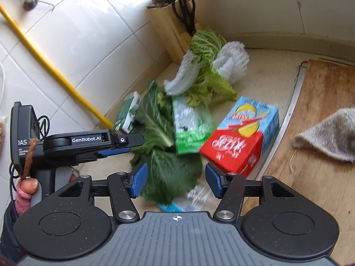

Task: Collect trash
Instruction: 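Move both open grippers back toward the remaining items on the counter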

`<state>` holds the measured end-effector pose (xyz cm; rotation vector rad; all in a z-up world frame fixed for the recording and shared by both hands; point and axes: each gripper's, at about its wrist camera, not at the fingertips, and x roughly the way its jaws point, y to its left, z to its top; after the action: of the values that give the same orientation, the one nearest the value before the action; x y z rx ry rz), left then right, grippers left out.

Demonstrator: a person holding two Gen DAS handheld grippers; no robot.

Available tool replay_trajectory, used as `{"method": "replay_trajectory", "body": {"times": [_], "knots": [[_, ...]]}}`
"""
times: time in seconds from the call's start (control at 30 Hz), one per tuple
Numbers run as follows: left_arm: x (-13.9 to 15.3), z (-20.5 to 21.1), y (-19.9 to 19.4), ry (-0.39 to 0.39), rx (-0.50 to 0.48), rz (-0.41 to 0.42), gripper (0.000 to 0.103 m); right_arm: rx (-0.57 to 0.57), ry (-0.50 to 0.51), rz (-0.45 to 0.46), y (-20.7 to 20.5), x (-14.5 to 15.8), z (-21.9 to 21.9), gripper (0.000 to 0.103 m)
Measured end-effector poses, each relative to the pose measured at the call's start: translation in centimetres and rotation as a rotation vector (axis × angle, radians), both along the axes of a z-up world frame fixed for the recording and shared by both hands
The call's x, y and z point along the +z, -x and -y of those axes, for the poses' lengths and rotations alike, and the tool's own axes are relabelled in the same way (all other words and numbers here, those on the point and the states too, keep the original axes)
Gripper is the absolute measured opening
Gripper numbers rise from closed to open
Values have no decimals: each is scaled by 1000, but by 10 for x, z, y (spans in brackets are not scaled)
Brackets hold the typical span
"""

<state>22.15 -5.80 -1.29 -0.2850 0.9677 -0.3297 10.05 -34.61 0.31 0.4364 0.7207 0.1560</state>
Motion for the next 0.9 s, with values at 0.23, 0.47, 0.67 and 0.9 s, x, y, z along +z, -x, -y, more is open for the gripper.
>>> {"method": "replay_trajectory", "body": {"times": [0.23, 0.47, 0.67, 0.9], "knots": [[20, 17, -45, -1, -85, 68, 44, -79, 38, 33, -14, 16, 8, 66], [25, 24, -76, -77, -171, 94, 44, -117, 38, 49, -31, 19, 11, 67], [7, 4, -64, 11, -156, -17, 44, -84, 18, 14, -50, 7, 5, 67], [-19, 10, -71, 35, -92, -75, 44, -40, 7, -10, -59, -1, -4, 67]]}}
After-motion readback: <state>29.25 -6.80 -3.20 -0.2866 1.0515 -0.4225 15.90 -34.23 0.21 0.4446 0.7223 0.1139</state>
